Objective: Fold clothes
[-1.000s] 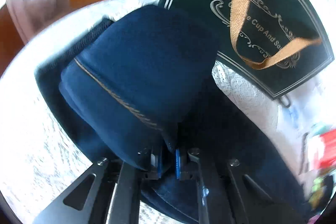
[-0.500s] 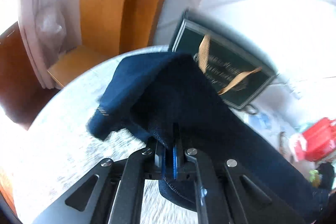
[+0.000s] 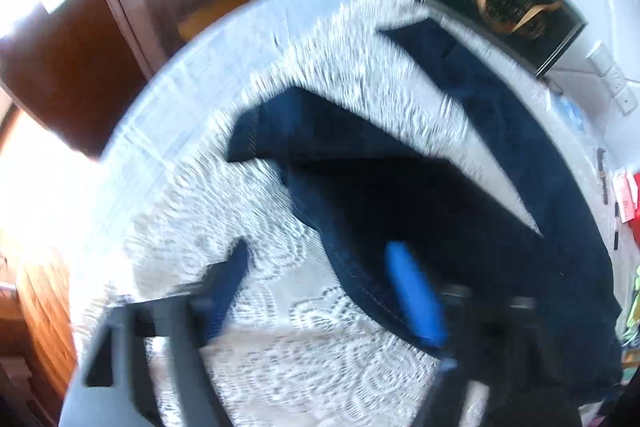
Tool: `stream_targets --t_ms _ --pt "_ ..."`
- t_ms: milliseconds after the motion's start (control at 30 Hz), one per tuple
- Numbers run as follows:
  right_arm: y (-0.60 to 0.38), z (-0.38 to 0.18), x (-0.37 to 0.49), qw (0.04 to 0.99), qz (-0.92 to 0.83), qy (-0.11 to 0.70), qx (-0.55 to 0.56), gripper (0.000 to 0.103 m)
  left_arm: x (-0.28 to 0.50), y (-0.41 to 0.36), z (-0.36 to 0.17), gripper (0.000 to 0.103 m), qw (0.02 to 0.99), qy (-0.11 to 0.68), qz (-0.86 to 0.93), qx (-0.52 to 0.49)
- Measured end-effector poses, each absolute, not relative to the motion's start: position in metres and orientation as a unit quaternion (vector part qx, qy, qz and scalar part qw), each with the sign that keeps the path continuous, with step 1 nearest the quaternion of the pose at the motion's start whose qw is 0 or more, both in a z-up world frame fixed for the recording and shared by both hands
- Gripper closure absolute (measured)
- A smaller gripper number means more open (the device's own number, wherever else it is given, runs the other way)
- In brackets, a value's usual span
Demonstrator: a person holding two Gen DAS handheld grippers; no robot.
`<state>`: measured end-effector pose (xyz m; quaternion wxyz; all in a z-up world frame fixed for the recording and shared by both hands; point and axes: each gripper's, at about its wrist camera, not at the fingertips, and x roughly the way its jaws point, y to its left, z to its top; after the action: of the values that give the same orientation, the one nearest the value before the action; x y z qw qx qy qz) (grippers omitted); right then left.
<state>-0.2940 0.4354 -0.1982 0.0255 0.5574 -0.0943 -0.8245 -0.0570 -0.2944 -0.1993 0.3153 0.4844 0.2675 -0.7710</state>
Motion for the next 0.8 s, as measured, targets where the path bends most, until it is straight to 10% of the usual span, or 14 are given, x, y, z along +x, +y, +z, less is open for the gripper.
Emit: stream_targets --t_ms 367,600,667,700,800 --pt "0.396 -0.146 -0.244 -0.049 -0.873 0.044 0.483 0.047 -0.084 -0.308 -0.203 0.017 0.315 0.173 -0.790 0.497" --pt "0.343 -0.159 -0.247 0.020 -0.858 -0.030 0.513 0.045 -0.119 -0.322 -0.231 0.017 0.310 0.032 -0.797 0.518" --pt "0.329 -0.176 -0.248 0.026 -0.846 -0.043 0.531 0.045 -0.127 -0.325 -0.236 0.047 0.270 0.014 -0.806 0.526" --pt "0.324 -0.183 -0.248 0.026 -0.840 -0.049 0.539 0.045 -0.130 -0.329 -0.239 0.082 0.257 0.022 -0.804 0.536" --pt "0.313 -0.202 -0.247 0.009 -0.827 -0.054 0.560 0.045 -0.141 -0.345 -0.239 0.094 0.246 0.049 -0.807 0.534"
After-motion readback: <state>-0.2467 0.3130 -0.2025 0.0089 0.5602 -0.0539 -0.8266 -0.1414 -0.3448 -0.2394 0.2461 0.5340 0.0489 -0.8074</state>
